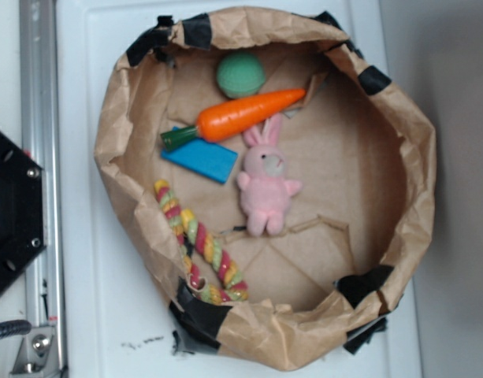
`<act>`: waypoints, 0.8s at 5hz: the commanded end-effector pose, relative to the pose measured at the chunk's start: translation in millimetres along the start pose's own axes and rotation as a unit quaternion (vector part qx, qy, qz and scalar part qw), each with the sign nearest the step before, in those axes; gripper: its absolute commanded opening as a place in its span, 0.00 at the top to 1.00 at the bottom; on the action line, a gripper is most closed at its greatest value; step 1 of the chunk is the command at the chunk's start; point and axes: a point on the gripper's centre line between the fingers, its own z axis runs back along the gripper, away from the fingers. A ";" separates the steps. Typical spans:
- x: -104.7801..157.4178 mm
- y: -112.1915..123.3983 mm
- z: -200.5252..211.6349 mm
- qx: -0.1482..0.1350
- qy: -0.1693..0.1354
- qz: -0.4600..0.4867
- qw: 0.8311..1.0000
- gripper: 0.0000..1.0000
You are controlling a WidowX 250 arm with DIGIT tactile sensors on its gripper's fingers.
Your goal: Grab the carrot.
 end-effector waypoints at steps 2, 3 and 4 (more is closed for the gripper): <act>33.8 15.1 -35.1 0.018 -0.042 0.053 0.998 0.00; 54.8 10.5 -58.8 0.013 -0.048 0.049 0.998 0.00; 74.2 14.3 -85.9 0.019 -0.052 0.065 0.996 0.00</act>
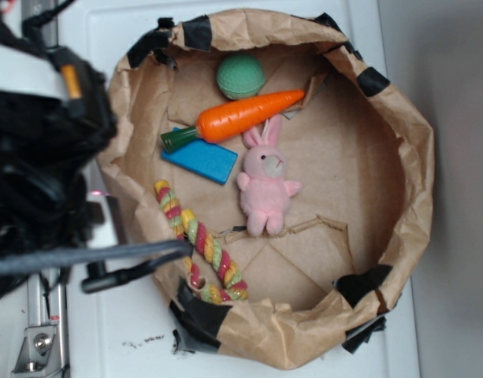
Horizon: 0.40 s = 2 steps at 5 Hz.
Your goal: Grab the carrot.
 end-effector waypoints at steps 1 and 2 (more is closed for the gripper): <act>38.6 3.6 -61.4 0.022 0.014 0.009 1.000 0.00; 47.8 12.7 -95.7 0.041 0.046 0.009 0.998 0.00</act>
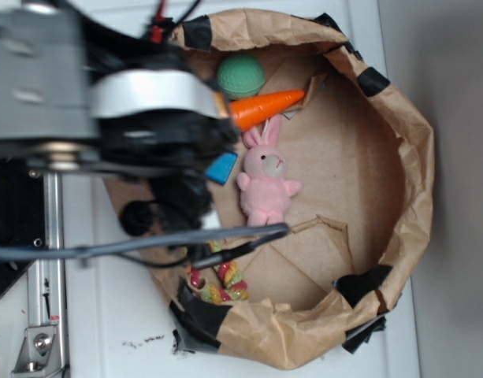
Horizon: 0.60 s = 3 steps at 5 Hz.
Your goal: Grab the carrot.
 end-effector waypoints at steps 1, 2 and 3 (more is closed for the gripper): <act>24.8 28.1 -59.9 0.020 0.047 -0.014 0.999 0.00; 33.7 50.6 -78.9 0.013 0.066 -0.049 0.997 0.00; 52.5 61.8 -94.4 -0.002 0.079 -0.067 0.995 0.00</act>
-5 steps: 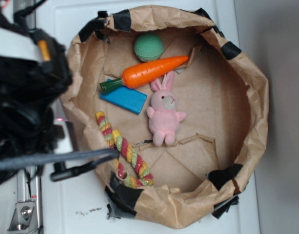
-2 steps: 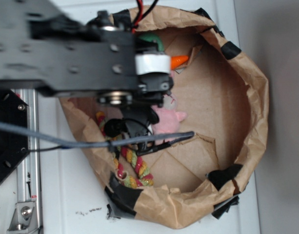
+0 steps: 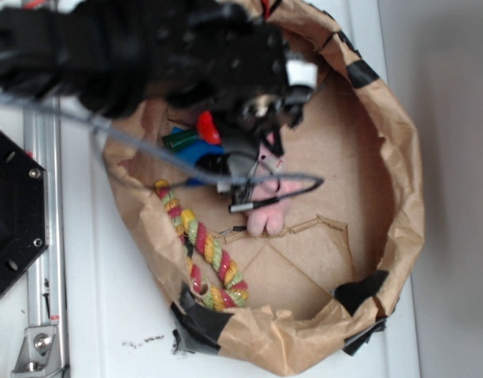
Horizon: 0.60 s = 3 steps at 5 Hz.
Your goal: Grab the carrot.
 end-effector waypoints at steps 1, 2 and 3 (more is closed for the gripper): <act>32.3 25.6 -5.5 -0.014 -0.007 -0.004 1.000 0.00; 33.6 26.0 -11.7 -0.004 0.005 -0.008 1.000 0.00; 32.8 29.4 -19.9 0.008 0.009 0.006 1.000 0.94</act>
